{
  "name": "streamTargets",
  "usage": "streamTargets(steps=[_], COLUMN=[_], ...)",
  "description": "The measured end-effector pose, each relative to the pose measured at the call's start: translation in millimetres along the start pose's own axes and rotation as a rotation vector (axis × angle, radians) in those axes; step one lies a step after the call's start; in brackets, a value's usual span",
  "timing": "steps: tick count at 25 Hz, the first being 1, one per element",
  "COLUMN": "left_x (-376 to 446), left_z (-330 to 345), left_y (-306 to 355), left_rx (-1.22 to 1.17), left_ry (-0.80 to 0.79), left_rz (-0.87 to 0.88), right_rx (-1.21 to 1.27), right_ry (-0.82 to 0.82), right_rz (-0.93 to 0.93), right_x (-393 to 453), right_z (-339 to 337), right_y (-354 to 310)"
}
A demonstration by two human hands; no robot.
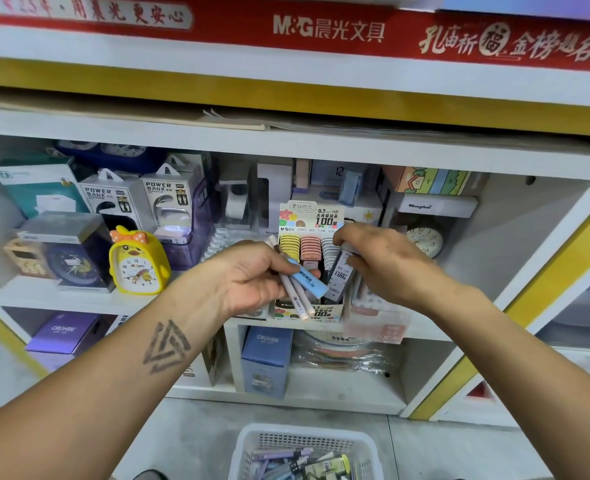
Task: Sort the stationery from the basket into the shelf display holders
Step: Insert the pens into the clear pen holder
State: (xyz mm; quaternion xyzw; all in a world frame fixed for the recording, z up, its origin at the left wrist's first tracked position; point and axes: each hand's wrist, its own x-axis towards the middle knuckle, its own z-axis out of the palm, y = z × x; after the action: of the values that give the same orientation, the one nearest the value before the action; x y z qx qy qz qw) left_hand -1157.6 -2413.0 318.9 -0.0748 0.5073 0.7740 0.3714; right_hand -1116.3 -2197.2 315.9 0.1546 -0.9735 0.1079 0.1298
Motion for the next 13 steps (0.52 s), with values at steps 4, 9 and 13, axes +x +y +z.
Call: streamTargets(steps=[4, 9, 13], left_x=[-1.4, -7.0, -10.7], left_z=[-5.5, -10.9, -16.2], left_y=[2.2, 4.0, 6.1], left_rx=[0.025, 0.01, 0.056], left_ry=[0.013, 0.072, 0.125], left_rz=[0.028, 0.055, 0.079], right_rx=[-0.107, -0.18, -0.153], right_ry=[0.022, -0.019, -0.087], right_rz=[-0.092, -0.094, -0.147], right_x=[3.0, 3.7, 2.1], right_z=[3.9, 2.1, 9.0], right_y=[-6.6, -5.0, -17.7])
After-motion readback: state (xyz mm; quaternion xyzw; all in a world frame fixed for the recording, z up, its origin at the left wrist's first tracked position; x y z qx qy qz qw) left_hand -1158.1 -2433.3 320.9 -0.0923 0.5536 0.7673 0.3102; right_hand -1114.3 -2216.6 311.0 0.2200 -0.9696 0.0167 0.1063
